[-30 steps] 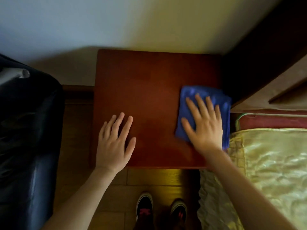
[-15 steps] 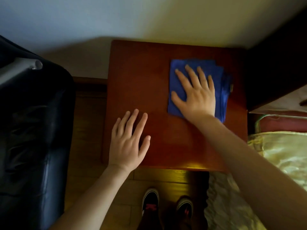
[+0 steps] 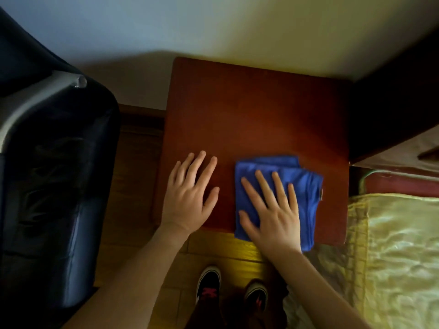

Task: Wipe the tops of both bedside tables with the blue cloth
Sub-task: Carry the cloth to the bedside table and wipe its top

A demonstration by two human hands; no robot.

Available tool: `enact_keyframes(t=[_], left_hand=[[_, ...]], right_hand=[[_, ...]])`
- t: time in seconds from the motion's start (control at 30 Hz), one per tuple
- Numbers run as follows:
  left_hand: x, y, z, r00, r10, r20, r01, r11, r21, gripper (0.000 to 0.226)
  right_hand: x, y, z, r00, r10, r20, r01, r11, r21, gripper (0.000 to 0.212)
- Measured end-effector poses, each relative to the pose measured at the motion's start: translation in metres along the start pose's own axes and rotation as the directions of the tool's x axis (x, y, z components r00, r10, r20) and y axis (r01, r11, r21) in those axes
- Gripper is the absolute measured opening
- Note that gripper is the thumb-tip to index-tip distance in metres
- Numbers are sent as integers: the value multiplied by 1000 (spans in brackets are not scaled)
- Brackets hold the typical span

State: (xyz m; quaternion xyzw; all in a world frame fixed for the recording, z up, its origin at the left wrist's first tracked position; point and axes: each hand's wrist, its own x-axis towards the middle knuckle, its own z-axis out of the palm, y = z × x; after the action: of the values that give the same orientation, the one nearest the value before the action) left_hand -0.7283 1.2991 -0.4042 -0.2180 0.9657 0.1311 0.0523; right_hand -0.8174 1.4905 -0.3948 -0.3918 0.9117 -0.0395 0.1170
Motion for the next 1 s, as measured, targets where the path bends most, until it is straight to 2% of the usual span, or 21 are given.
enact_keyframes(t=[0.13,0.27,0.37,0.5,0.6,0.7,0.83,1.0], left_hand=[[1,0,1,1000,0,-11,0,1000,-20,61],[2,-1,2,1000,-4,5,5,1000,-23,61],[2,-2,3,1000,9,-18,-10,999,-45,60],[2,-2,4,1000,6,-29,-8,998,-59,62],[2,-3,3,1000,7,-13,-8,999,-50,62],[2,-4,3,1000,3,-12,-4,999,-50,62],[1,-5,3,1000,6,-24,-8,999,-51,61],[2,-5,5,998,16,-56,-18,999,-48,60]], right_hand=[[-3,10,2,997,-71,13,71,997,-10,67],[76,15,-13,996,-90,-23,89,995,-44,64],[151,8,-22,983,-179,-35,176,982,-74,61],[231,-33,-26,936,-352,-3,349,930,-113,62],[258,-71,-26,914,-406,19,405,906,-125,63],[267,-87,-25,909,-415,24,416,903,-105,62],[258,-66,-25,917,-398,-15,397,916,-51,62],[198,-7,-24,981,-171,-89,171,985,-8,60]])
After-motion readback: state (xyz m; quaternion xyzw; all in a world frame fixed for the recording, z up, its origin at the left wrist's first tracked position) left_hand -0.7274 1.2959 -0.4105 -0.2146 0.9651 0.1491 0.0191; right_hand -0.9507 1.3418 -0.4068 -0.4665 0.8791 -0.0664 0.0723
